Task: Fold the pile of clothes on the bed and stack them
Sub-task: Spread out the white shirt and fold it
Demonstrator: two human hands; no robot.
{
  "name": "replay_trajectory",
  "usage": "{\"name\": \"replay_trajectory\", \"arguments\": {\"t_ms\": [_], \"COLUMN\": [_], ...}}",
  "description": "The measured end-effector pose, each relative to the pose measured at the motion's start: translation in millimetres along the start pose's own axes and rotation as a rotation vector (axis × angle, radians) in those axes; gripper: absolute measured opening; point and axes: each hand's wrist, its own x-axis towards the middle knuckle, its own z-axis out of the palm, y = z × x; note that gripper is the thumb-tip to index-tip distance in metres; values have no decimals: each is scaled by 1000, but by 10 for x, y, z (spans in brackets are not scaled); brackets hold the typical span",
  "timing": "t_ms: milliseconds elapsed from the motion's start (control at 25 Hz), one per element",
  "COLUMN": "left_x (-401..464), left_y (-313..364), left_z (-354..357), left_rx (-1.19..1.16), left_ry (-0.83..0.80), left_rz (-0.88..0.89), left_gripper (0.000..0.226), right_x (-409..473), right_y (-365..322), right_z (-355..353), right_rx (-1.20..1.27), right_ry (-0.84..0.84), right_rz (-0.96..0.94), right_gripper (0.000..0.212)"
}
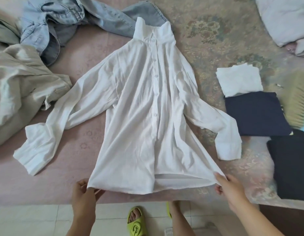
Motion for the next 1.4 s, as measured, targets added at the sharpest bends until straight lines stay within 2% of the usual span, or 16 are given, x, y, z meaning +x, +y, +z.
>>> {"name": "replay_trajectory", "arguments": {"t_ms": [80,160,240,320,360,400,440,520,560,640,800,920,1080,1200,1280,1400], "left_x": [-37,-26,-14,-22,20,66,93,177,228,284,445,506,490,472,396,241], "left_y": [-78,-198,-316,-357,-398,-452,-462,-472,-443,-380,-218,-122,-134,-313,-461,-642], "left_z": [6,-26,-76,-115,-140,-173,-173,-164,-145,-103,-133,-285,-390,-303,-116,238], "left_rx": [-20,94,508,1048,1226,1342,1422,1569,1617,1673,1618,1635,1698,1649,1604,1563], "left_ry": [20,44,56,35,30,13,-5,-115,-206,-331,-368,-263,-186,-142,-248,-523], "left_rz": [-24,-29,60,346,556,731,906,1225,1344,1510,1586,1583,1556,1635,1721,1771], "left_gripper": [14,12,14,24,29,35,40,63,73,69,59,59,57,60,67,65], "right_x": [63,123,185,141,103,83,66,53,83,212,421,493,582,494,393,222], "right_y": [72,116,185,233,245,282,332,430,428,337,126,142,298,325,341,370], "right_z": [-27,-8,5,54,94,155,234,426,500,573,383,31,-323,-125,177,703], "right_rx": [-9,13,-73,-363,-545,-712,-857,-1093,-1177,-1270,-1391,-1445,-1421,-1386,-1388,-1412], "right_ry": [73,138,190,268,350,430,419,232,114,-56,-128,-39,117,243,98,-138], "right_rz": [-12,0,-14,-85,-189,-378,-633,-1151,-1285,-1292,-1310,-1423,-1359,-1403,-1556,-1676], "right_gripper": [23,25,26,19,18,28,41,64,73,81,80,76,81,58,64,93]}}
